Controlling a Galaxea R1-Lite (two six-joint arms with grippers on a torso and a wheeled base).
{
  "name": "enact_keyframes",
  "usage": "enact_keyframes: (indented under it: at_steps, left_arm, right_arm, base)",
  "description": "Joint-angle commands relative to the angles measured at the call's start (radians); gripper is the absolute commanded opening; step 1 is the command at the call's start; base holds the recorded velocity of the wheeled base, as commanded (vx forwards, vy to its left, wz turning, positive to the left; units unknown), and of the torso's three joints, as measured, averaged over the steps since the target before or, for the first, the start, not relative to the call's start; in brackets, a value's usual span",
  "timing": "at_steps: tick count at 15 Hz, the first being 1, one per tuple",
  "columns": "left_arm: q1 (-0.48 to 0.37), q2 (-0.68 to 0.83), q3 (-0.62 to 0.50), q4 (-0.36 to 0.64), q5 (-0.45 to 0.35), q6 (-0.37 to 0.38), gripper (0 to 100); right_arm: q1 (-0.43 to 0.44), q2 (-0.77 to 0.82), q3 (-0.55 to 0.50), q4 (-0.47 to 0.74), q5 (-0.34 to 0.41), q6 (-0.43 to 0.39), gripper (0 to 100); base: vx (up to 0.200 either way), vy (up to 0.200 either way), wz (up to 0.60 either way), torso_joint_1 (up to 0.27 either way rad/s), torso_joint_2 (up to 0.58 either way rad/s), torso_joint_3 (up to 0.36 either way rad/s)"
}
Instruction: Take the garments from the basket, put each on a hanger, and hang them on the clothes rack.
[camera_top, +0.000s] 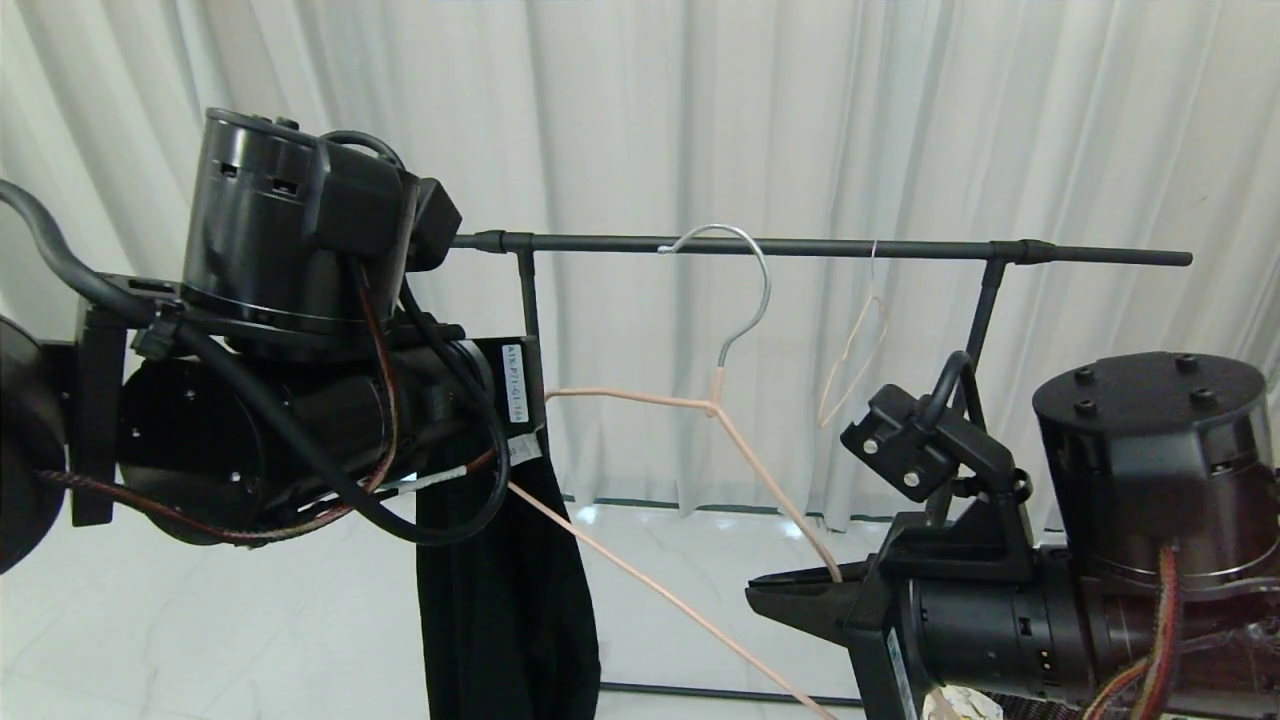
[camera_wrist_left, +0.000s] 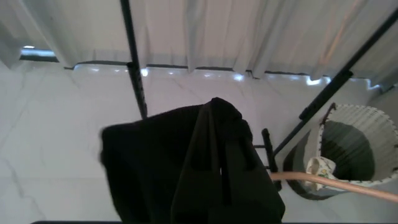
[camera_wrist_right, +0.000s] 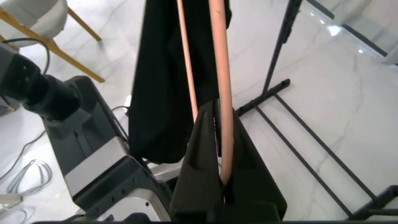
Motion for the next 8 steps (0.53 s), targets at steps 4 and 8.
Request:
enact_keyframes:
  at_steps: [4, 8]
  left_arm:
    - [-0.069, -0.008, -0.010, 0.000, 0.000, -0.005, 0]
    - [-0.080, -0.005, -0.026, 0.000, 0.002, -0.022, 0]
  right_arm:
    - [0.014, 0.073, -0.068, -0.001, -0.015, 0.005, 0]
    - [0.012, 0.112, -0.095, -0.003, -0.126, 0.036, 0]
  base:
    - [0.000, 0.000, 0.00, 0.000, 0.00, 0.000]
    - [0.000, 0.000, 0.00, 0.000, 0.00, 0.000]
